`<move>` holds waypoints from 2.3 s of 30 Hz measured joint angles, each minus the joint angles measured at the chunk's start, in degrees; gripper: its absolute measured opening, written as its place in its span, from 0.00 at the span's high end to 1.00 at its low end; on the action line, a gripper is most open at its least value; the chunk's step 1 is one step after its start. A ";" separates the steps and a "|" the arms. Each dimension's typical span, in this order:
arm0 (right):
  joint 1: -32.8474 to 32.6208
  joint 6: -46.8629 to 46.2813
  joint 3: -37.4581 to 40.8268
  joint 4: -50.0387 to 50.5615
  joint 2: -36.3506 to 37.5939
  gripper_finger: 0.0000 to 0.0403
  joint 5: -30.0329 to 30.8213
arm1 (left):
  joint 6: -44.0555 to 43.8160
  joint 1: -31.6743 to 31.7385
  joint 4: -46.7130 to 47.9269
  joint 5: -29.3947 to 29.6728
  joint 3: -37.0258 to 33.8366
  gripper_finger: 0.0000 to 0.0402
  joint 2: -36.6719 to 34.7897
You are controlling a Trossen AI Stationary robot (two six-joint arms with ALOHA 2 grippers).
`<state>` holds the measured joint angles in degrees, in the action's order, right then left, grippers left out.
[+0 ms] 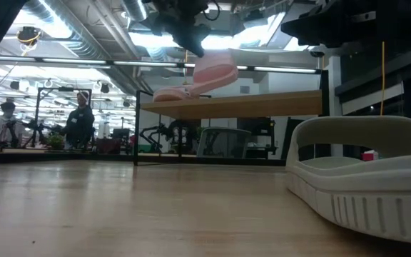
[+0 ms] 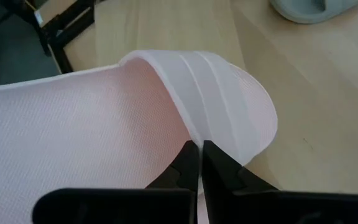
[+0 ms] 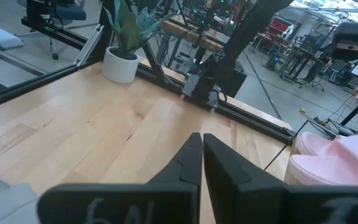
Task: Pick and place slides into the shelf
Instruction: Put the pink slide on the shelf
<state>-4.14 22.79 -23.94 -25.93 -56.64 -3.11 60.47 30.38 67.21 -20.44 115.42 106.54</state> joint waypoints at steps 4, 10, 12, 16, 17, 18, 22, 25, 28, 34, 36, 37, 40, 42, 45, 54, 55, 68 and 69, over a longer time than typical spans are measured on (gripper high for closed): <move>0.00 0.00 0.00 0.02 0.00 0.95 -0.04 | 0.11 -0.01 -0.36 2.20 0.07 1.00 2.50; 0.00 0.00 0.00 0.25 0.00 0.95 -0.04 | 0.80 0.42 -0.13 7.49 0.07 1.00 5.25; 0.00 0.00 0.00 0.58 0.00 0.95 -0.04 | 1.42 0.35 0.10 7.45 0.04 1.00 5.29; 0.00 0.00 0.00 0.89 0.00 0.95 -0.04 | 1.54 0.32 0.66 7.31 0.89 1.00 5.40; 0.00 0.00 0.00 0.98 0.00 0.95 -0.04 | 1.64 0.32 0.70 7.38 1.27 1.00 5.40; 0.00 0.00 0.00 1.01 0.00 0.95 -0.04 | 1.74 0.32 0.69 7.38 1.75 1.00 5.40; 0.00 0.00 0.00 1.03 0.00 0.95 -0.04 | 2.75 0.32 0.68 7.38 3.34 1.00 5.38; 0.00 0.00 0.00 1.07 0.00 0.95 -0.04 | 2.75 0.36 1.52 7.30 4.77 1.00 5.38; 0.00 0.00 0.00 1.28 0.00 0.95 -0.04 | 2.75 0.36 3.05 6.23 5.88 1.00 5.38; 0.00 0.00 0.00 1.66 0.00 0.95 -0.04 | 2.71 -0.16 4.43 5.69 6.75 1.00 5.36; 0.00 -0.02 0.00 1.66 0.02 0.95 -0.02 | 2.73 -0.18 5.20 5.67 6.80 1.00 5.34; 0.00 0.00 0.00 1.66 0.02 0.95 -0.04 | 2.73 -0.16 5.67 5.67 6.80 1.00 5.31; 0.00 0.00 0.00 1.66 0.01 0.95 -0.03 | 2.67 -0.16 6.54 5.69 6.80 1.00 5.29; 0.00 0.00 0.00 1.66 0.02 0.95 -0.04 | 2.65 -0.16 6.94 5.52 6.93 1.00 5.27; 0.00 0.00 0.00 1.66 0.02 0.95 -0.02 | 2.21 -0.15 8.21 4.78 8.82 1.00 5.14; 0.00 0.00 0.00 1.68 0.00 0.95 -0.02 | 0.93 -0.21 12.41 1.45 15.55 1.00 4.92; 0.00 0.00 0.00 1.68 0.01 0.95 -0.02 | 0.62 -0.21 12.84 1.43 15.65 1.00 4.92; 0.00 -0.02 0.00 1.68 0.02 0.95 -0.02 | -0.10 -0.56 16.43 -0.04 14.93 1.00 4.90; 0.00 0.00 0.00 1.68 0.02 0.95 -0.02 | -0.07 -0.56 16.36 -0.02 14.47 1.00 4.90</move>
<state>-4.14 22.78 -23.94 -24.25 -56.62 -3.14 60.40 29.82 83.57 -20.46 129.88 111.44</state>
